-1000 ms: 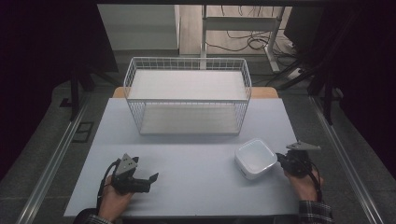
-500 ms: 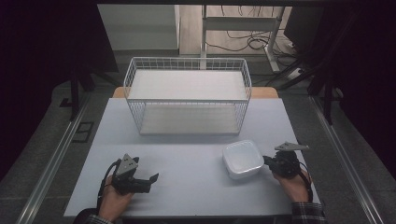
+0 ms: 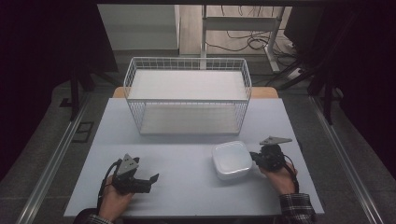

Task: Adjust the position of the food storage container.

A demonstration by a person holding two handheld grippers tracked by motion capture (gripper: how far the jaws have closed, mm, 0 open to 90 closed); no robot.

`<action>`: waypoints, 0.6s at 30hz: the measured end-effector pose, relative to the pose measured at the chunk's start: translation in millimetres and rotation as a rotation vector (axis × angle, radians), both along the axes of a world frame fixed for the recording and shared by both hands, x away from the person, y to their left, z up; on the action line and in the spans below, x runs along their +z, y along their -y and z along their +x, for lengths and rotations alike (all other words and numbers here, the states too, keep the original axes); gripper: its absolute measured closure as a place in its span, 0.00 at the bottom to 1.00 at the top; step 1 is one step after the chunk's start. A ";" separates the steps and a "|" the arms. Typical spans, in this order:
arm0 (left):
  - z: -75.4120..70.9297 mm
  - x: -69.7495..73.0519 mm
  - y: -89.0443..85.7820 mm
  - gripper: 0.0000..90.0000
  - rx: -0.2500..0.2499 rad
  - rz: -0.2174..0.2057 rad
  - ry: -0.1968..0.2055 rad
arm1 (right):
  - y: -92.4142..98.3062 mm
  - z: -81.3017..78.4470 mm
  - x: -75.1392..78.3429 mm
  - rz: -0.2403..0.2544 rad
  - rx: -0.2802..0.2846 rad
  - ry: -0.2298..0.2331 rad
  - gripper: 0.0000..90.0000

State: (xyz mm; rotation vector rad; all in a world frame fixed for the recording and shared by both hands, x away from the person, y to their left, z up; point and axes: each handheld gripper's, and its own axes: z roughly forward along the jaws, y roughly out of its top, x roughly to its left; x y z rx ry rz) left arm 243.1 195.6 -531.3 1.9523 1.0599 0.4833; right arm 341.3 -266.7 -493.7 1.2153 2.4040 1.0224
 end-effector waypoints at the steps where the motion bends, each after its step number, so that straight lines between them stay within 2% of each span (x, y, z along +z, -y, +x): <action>1: 0.1 -0.1 -0.1 0.03 0.001 -0.002 0.000 | -4.2 -0.8 -0.2 0.000 0.009 0.001 0.98; 7: 0.2 0.2 -0.5 0.03 0.001 -0.006 -0.003 | -26.3 -4.3 -1.2 0.001 0.049 -0.002 0.98; 11: 0.2 0.5 -0.8 0.03 0.001 -0.007 -0.005 | -49.4 -8.8 -3.1 0.008 0.077 -0.020 0.98; 18: 0.2 1.7 -2.0 0.03 0.001 -0.001 -0.016 | -80.8 -23.5 -4.8 0.004 0.145 -0.022 0.98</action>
